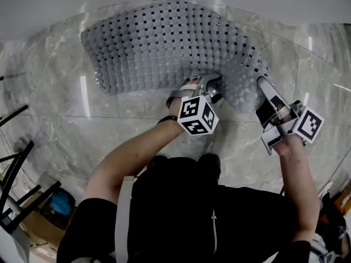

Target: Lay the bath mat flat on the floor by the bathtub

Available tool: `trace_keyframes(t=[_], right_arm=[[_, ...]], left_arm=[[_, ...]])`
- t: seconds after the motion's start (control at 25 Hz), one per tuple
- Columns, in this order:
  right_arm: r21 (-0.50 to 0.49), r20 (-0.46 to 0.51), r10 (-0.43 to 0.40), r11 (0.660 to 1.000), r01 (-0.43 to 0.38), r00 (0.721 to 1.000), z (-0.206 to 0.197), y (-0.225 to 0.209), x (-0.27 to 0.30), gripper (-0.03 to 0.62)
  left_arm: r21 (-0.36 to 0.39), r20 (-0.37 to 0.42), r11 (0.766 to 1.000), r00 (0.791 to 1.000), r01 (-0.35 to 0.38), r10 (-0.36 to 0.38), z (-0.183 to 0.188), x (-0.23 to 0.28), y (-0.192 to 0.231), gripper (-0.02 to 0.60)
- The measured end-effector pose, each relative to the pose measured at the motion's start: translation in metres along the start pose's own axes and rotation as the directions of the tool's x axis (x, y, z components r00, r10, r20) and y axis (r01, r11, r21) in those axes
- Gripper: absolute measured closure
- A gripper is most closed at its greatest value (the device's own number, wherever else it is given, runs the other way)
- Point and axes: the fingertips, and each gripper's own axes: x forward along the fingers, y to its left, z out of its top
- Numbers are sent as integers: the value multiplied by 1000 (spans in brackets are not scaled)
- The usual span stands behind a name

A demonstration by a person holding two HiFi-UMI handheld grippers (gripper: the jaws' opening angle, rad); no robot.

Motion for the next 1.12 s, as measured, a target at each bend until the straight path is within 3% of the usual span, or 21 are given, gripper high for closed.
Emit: trace_keyframes(t=[0.04, 0.12, 0.24, 0.52, 0.68, 0.84, 1.12], right_arm=[[-28, -5, -15, 1000, 15, 1000, 1, -2, -3, 579], [-82, -9, -46, 996, 45, 999, 3, -9, -8, 577], [-132, -32, -72, 989, 67, 997, 0, -17, -11, 574], [-178, -123, -169, 973, 146, 978, -21, -56, -40, 547], [-53, -158, -111, 993, 104, 981, -42, -79, -54, 493], [148, -91, -45, 987, 58, 995, -51, -103, -65, 456], [233, -4, 29, 972, -27, 1000, -50, -125, -48, 454]], left_arm=[[-6, 0, 1000, 1000, 17, -17, -2, -3, -2, 346], [-27, 8, 998, 999, 48, -48, -4, -11, -7, 485], [-49, 15, 996, 997, 77, -77, -10, -18, -12, 489], [-20, -43, 978, 977, 210, -210, -21, -18, -46, 497], [-26, -78, 959, 956, 283, -284, -32, -24, -75, 497], [-32, -116, 941, 934, 337, -338, -43, -32, -98, 497], [-39, -181, 924, 907, 379, -380, -69, -53, -110, 500]])
